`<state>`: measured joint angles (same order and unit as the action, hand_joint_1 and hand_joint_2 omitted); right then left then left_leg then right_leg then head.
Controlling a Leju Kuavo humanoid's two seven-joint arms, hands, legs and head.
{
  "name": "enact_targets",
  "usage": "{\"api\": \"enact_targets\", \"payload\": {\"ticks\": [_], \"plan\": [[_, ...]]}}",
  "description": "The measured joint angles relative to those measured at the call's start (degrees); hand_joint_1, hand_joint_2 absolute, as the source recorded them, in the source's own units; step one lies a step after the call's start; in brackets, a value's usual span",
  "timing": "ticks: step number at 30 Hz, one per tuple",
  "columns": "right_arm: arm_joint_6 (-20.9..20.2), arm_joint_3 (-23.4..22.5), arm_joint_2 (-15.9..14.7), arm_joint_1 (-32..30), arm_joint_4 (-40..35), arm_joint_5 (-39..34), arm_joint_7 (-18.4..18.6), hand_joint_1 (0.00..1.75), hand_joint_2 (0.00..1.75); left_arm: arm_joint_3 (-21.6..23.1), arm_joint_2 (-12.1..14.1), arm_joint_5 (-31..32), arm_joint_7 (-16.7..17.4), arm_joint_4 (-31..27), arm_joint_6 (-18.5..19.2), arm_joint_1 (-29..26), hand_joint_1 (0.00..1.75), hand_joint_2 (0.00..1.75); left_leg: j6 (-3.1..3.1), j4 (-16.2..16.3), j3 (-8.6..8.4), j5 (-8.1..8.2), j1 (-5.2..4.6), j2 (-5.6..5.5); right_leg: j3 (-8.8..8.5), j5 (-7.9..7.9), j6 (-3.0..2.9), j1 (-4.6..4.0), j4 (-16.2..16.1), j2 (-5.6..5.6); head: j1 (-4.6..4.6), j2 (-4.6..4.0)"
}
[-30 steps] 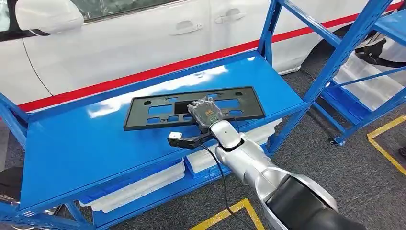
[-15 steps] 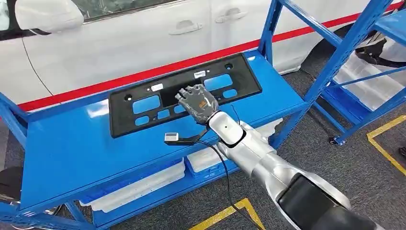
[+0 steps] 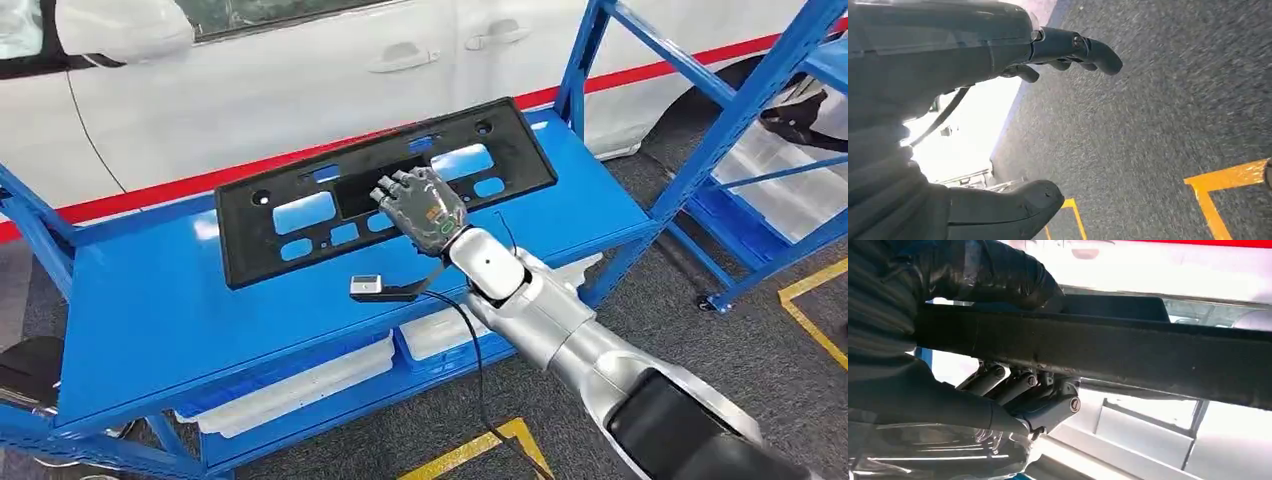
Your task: Take the parts from the cabinet and place them on the table.
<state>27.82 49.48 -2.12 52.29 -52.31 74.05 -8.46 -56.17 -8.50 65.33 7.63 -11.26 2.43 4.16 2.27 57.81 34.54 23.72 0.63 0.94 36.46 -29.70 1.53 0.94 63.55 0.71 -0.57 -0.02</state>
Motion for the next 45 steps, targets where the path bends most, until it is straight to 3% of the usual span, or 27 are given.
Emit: {"api": "enact_targets", "payload": {"ticks": [1, 2, 5, 7, 8, 11, 12, 14, 16, 17, 18, 22, 23, 24, 26, 27, 29, 31, 32, 33, 37, 38, 39, 41, 42, 43, 45], "plan": [[-0.02, 0.59, -1.33, -1.03, -1.11, -0.11, -0.13, 1.75, 1.75, -0.02, 0.00, 0.00, -0.02, -0.02, -0.02, 0.16, 0.00, 1.75, 0.11, 0.32, 0.18, -0.20, -0.05, -0.58, 5.79, -4.58, 0.12, 0.03, 12.29, -0.51, 0.00, 0.00], [0.26, 0.72, -2.42, -1.16, -1.79, -1.86, -0.39, 1.75, 1.75, -0.02, -0.04, 0.13, -0.28, 0.00, 0.07, 0.14, 0.00, 1.75, -1.01, 1.48, 0.92, 0.30, -0.14, -1.29, -2.45, 2.71, -0.30, 0.39, -3.73, -0.74, 0.00, 0.00], [0.24, 0.72, -2.99, -1.18, -2.22, -2.40, -0.83, 1.75, 1.75, -0.04, -0.07, 0.46, -0.35, 0.00, 0.07, 0.21, 0.00, 1.75, -2.29, 1.47, 1.07, -0.31, -0.13, -1.56, -1.85, 3.62, -1.26, -0.28, -3.65, -0.86, -0.02, 0.00], [0.22, 0.70, -3.15, -1.17, -2.40, -2.75, -0.87, 1.75, 1.75, -0.04, -0.04, 0.50, -0.31, 0.00, 0.07, 0.08, 0.00, 1.75, -3.02, 1.72, 1.27, 0.20, 0.17, -1.50, -1.56, 4.44, -2.48, 0.18, -4.45, -0.68, -0.02, 0.00], [0.20, 0.70, -3.17, -1.19, -2.49, -2.84, -0.87, 1.75, 1.75, -0.04, -0.04, 0.50, -0.28, 0.00, 0.07, 0.03, 0.00, 1.75, -3.25, 2.88, 1.81, 1.93, 0.20, -1.34, -1.41, 4.73, -2.89, 0.10, -4.55, -0.57, -0.02, 0.00], [0.20, 0.66, -3.32, -1.27, -2.60, -2.93, -0.77, 1.75, 1.75, -0.07, -0.04, 0.50, -0.24, 0.00, 0.09, 0.10, 0.00, 1.75, -3.89, 15.73, 5.91, 10.53, 0.26, -1.26, 0.20, 5.92, -3.61, -0.27, -4.51, -0.43, -0.02, 0.00], [0.22, 0.66, -3.39, -1.35, -2.60, -2.93, -0.76, 1.75, 1.75, -0.07, -0.07, 0.50, -0.24, 0.00, 0.09, 0.12, 0.00, 1.75, -3.93, 18.18, 6.50, 11.62, 0.26, -1.25, 0.73, 6.25, -3.65, -0.41, -4.45, -0.41, -0.02, 0.00], [0.29, 0.66, -3.54, -1.58, -2.58, -2.91, -0.66, 1.75, 1.75, -0.07, -0.07, 0.50, -0.20, 0.00, 0.09, 0.03, 0.00, 1.75, -3.68, 17.07, 4.24, 10.11, 0.24, -1.25, 2.00, 7.13, -3.66, -0.73, -4.26, -0.38, -0.02, 0.00], [0.39, 0.55, -3.74, -1.55, -2.58, -2.93, -0.66, 1.75, 1.75, -0.09, -0.04, 0.50, -0.15, 0.00, 0.09, 0.12, 0.00, 1.75, -2.96, 7.17, -2.64, 5.83, -0.01, -1.24, 3.05, 7.98, -3.54, -0.92, -4.03, -0.38, -0.02, 0.00], [0.44, 0.44, -3.76, -1.52, -2.58, -2.97, -0.63, 1.75, 1.75, -0.09, 0.02, 0.50, -0.13, -0.02, 0.09, 0.29, 0.00, 1.75, -2.26, 2.03, -5.59, 6.54, -0.25, -1.19, 3.27, 8.43, -3.41, -0.86, -3.98, -0.29, -0.02, 0.00], [0.48, 0.37, -3.82, -1.50, -2.58, -2.99, -0.61, 1.75, 1.75, -0.09, 0.26, 0.48, -0.11, -0.04, 0.07, 0.34, 0.00, 1.75, -2.13, 0.37, -6.66, 7.00, -0.58, -1.11, 3.44, 8.90, -3.02, -1.03, -4.10, -0.28, -0.02, 0.00], [0.74, 0.20, -4.04, -1.54, -2.53, -3.04, -0.57, 1.75, 1.75, -0.09, 0.20, 0.46, -0.02, -0.04, 0.07, 0.24, 0.00, 1.75, -0.92, -0.62, -5.39, 4.32, -0.63, -1.16, 3.33, 11.04, -1.55, -0.95, -5.36, -0.18, 0.00, 0.00], [0.81, 0.09, -4.30, -1.50, -2.42, -3.08, -0.55, 1.75, 1.75, -0.11, 0.15, 0.42, -0.02, -0.04, 0.09, 0.33, 0.00, 1.75, -0.57, -0.93, -5.36, 3.33, -0.38, -0.74, 3.91, 9.18, -1.38, -0.68, -4.54, -0.37, -0.02, 0.00], [0.83, 0.07, -4.37, -1.30, -2.42, -3.08, -0.57, 1.75, 1.75, -0.13, 0.15, 0.33, -0.02, -0.04, 0.09, 0.36, 0.00, 1.75, -0.09, -1.13, -4.52, 2.57, -0.30, -0.75, 4.68, 5.67, -1.20, -0.67, -2.20, -0.54, 0.00, 0.00], [0.83, -0.07, -4.63, -1.39, -2.20, -3.10, -0.59, 1.75, 1.75, -0.13, 0.15, 0.24, -0.02, -0.04, 0.09, 0.38, 0.00, 1.75, 0.11, -1.10, -2.62, 1.10, -0.30, -0.72, 6.95, -1.30, -0.66, -0.24, 6.80, -0.64, -0.02, 0.00], [0.83, -0.07, -4.74, -1.60, -2.05, -3.12, -0.63, 1.75, 1.75, -0.13, 0.15, 0.22, -0.02, -0.04, 0.09, 0.35, 0.00, 1.75, 0.03, -1.02, -1.69, 0.44, -0.30, -0.71, 7.69, -2.77, -0.38, -0.09, 10.89, -0.63, 0.00, 0.00], [0.83, -0.09, -4.96, -1.85, -1.83, -3.28, -0.83, 1.75, 1.75, -0.17, 0.15, 0.17, -0.02, -0.04, 0.09, 0.32, 0.00, 1.75, -0.31, -0.73, 0.04, -0.67, -0.17, -0.71, 6.55, -0.59, 0.06, 0.34, 12.90, -0.61, 0.00, 0.00], [0.81, -0.20, -5.03, -1.83, -1.70, -3.48, -0.94, 1.75, 1.75, -0.28, 0.15, 0.15, -0.02, -0.04, 0.15, 0.34, 0.00, 1.75, -0.92, -0.06, 1.75, -1.50, 0.03, -0.72, 1.12, 2.82, 0.33, 0.77, 6.66, -0.61, -0.02, 0.00], [0.79, -0.35, -5.03, -1.70, -1.72, -3.58, -1.01, 1.75, 1.75, -0.46, 0.15, 0.15, -0.02, -0.04, 0.13, 0.37, 0.00, 1.75, -1.29, 0.58, 2.48, -1.79, 0.09, -0.73, -3.19, 2.62, 0.41, 0.99, 1.07, -0.64, 0.00, 0.00], [0.77, -0.46, -5.00, -1.55, -1.72, -3.69, -1.05, 1.75, 1.75, -0.57, 0.15, 0.06, -0.02, -0.04, 0.13, 0.39, 0.00, 1.75, -1.59, 1.16, 3.34, -1.95, -0.17, -0.86, -6.21, 0.29, 0.32, 0.62, -3.59, -0.85, 0.00, 0.00], [0.24, -0.77, -5.07, -1.69, -1.66, -4.09, -1.22, 1.75, 1.75, -1.07, 0.15, 0.00, -0.02, -0.04, 0.15, 0.10, 0.00, 1.75, -3.39, 0.74, 4.01, -4.14, 0.20, -1.03, -4.92, 1.23, -1.97, 0.03, -4.45, -0.77, -0.04, 0.00], [-0.18, -0.77, -5.07, -1.58, -1.64, -4.13, -1.27, 1.75, 1.75, -1.14, 0.15, 0.00, -0.02, -0.04, 0.13, 0.11, 0.00, 1.75, -3.64, 1.49, 4.45, -2.78, 0.56, -0.98, -4.47, 2.02, -2.57, 0.30, -4.64, -0.35, -0.02, 0.00], [-0.35, -0.79, -5.05, -1.57, -1.64, -4.17, -1.29, 1.75, 1.75, -1.18, 0.15, -0.02, -0.02, -0.04, 0.13, 0.10, 0.00, 1.75, -3.77, 3.50, 5.54, 0.50, 0.54, -0.98, -3.71, 2.66, -2.99, 0.27, -4.65, -0.35, -0.09, 0.00], [-0.39, -0.87, -5.05, -1.60, -1.64, -4.42, -1.33, 1.75, 1.75, -1.31, 0.15, -0.04, -0.02, -0.04, 0.15, 0.09, 0.00, 1.75, -4.06, 11.92, 7.96, 7.34, 0.58, -0.97, -2.03, 3.97, -3.40, 0.09, -4.62, -0.27, -0.04, 0.00], [-0.41, -0.87, -5.05, -1.62, -1.64, -4.54, -1.33, 1.75, 1.75, -1.38, 0.13, -0.06, -0.02, -0.04, 0.15, 0.12, 0.00, 1.75, -4.11, 16.26, 8.84, 9.34, 0.57, -0.97, -1.10, 4.69, -3.47, -0.11, -4.58, -0.27, -0.07, 0.00], [-0.48, -0.87, -5.05, -1.69, -1.64, -4.63, -1.33, 1.75, 1.75, -1.40, 0.09, -0.11, -0.02, -0.04, 0.15, 0.13, 0.00, 1.75, -4.05, 18.90, 8.97, 9.49, 0.57, -0.97, -0.20, 5.33, -3.48, -0.29, -4.52, -0.27, -0.04, 0.02], [-0.72, -0.90, -5.07, -1.90, -1.64, -4.87, -1.35, 1.75, 1.75, -1.44, 0.11, -0.17, -0.02, -0.04, 0.13, 0.12, 0.00, 1.75, -3.64, 17.46, 5.93, 5.97, 0.47, -0.97, 1.51, 6.58, -3.43, -0.61, -4.37, -0.23, -0.07, 0.00]]}}
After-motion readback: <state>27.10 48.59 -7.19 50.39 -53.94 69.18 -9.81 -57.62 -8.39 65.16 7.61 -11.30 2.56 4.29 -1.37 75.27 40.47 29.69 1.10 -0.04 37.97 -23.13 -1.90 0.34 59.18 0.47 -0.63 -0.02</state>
